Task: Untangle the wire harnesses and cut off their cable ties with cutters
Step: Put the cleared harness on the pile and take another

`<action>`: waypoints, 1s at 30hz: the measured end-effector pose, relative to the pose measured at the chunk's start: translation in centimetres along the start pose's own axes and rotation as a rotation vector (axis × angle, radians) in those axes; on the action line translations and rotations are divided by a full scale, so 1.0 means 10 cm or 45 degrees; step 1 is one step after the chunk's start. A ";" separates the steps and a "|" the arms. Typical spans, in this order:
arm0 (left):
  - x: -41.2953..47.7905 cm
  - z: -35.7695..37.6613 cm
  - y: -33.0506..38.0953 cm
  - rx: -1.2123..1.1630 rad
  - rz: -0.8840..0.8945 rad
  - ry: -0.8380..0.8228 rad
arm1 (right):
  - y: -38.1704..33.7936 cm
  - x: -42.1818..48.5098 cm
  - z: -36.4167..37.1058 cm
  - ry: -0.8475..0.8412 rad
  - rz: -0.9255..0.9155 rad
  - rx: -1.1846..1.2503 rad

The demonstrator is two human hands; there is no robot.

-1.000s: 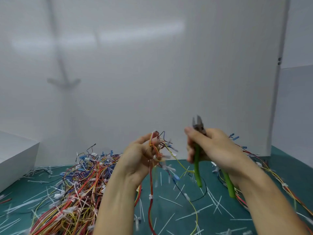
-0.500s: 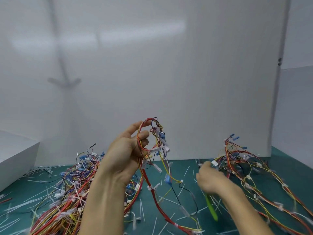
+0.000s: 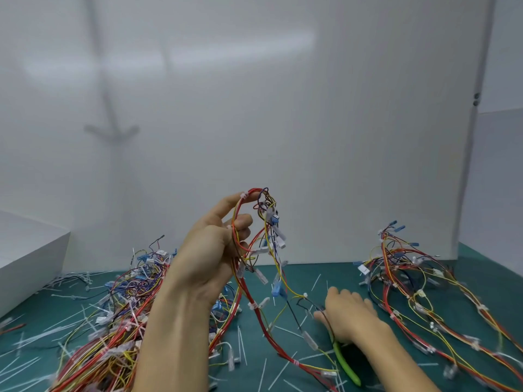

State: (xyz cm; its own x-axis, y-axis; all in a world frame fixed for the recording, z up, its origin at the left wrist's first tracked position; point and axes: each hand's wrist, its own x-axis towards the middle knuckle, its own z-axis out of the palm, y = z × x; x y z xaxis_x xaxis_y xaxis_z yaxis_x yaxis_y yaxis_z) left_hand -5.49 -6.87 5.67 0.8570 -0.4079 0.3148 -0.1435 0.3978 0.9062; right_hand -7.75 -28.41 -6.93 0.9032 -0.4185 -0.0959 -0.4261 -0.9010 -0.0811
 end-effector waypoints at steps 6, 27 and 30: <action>-0.03 0.05 -0.01 0.191 0.073 -0.147 | -0.05 -0.15 -0.67 0.020 -0.164 1.767; -0.03 0.28 -0.16 0.737 -0.015 -0.035 | -0.04 -0.67 -1.16 0.637 -0.673 2.198; -0.01 0.29 -0.17 0.695 0.118 0.203 | -0.04 -0.74 -1.21 0.734 -0.758 2.119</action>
State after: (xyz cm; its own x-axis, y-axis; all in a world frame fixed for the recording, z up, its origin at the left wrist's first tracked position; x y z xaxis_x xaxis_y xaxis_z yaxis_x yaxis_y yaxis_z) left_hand -6.73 -9.87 4.93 0.8864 -0.2460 0.3922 -0.4204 -0.0733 0.9044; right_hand -13.60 -26.37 5.83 0.6866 -0.4320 0.5848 0.6295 -0.0492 -0.7755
